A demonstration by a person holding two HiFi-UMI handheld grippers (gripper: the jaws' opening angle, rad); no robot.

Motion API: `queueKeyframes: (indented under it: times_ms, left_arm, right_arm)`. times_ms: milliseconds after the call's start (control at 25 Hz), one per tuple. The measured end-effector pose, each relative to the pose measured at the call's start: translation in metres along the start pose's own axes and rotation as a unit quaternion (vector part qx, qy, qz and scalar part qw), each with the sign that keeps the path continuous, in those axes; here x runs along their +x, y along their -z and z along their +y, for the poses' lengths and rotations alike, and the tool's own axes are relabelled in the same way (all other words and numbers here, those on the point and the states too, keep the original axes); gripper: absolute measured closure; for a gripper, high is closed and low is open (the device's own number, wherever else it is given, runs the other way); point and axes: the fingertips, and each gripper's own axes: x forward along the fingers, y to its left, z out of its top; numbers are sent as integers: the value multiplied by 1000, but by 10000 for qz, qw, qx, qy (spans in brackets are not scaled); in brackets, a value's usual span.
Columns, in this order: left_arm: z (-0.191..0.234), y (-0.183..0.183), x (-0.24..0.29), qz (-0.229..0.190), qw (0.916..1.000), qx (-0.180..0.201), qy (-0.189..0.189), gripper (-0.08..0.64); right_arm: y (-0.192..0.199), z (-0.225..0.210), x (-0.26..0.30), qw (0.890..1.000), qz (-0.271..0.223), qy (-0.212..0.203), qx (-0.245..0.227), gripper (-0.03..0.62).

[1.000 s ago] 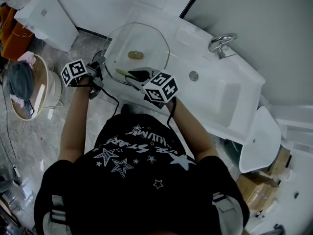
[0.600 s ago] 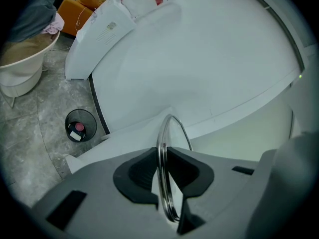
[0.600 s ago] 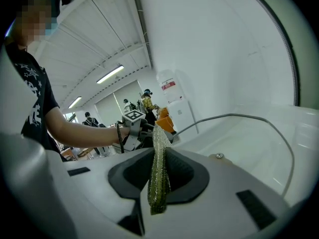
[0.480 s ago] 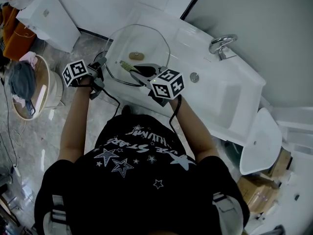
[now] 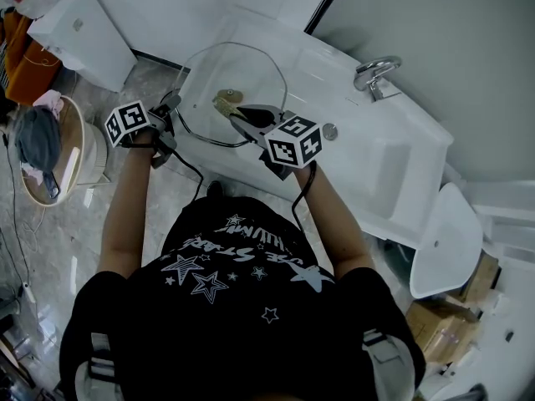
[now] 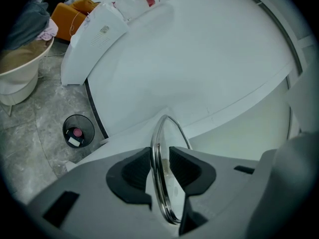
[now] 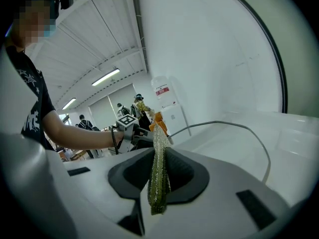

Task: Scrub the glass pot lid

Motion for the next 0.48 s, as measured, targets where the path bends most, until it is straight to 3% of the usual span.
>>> queueKeyframes:
  times_ms: [280, 480]
  left_arm:
    - [-5, -4, 0, -161, 9997, 159, -65, 417]
    - [-7, -22, -9, -651, 9965, 448, -258, 387]
  right_arm:
    - [-5, -5, -13, 9997, -194, 135, 31, 525]
    - [-6, -11, -26, 9992, -325, 222, 37, 525]
